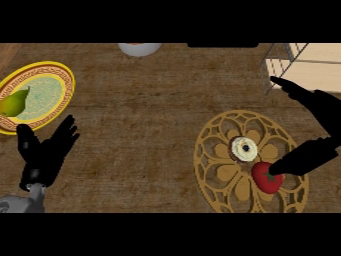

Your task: Pick the cupcake from the placemat and place it in the tiered shelf

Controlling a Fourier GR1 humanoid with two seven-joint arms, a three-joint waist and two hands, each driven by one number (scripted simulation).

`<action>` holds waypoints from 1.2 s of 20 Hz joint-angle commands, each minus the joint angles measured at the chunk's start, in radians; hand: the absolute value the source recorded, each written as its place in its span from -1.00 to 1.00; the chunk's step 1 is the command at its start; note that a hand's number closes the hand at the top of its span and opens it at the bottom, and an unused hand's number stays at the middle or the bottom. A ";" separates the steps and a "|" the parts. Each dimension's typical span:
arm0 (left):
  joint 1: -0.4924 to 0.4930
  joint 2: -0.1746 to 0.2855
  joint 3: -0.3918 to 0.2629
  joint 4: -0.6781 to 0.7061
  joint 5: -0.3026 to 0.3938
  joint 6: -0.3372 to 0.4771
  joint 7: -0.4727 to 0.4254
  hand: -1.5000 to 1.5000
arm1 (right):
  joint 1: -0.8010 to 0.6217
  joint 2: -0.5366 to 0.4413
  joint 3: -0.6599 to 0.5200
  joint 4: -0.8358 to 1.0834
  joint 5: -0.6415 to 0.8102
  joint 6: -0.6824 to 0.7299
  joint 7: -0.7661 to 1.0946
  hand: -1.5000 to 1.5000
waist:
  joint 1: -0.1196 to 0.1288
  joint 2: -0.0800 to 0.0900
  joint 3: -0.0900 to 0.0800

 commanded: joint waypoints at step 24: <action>0.044 -0.119 0.085 0.064 -0.133 -0.082 -0.036 0.00 | 0.144 0.219 0.114 0.012 0.437 0.057 0.069 -1.00 | -0.012 0.003 -0.005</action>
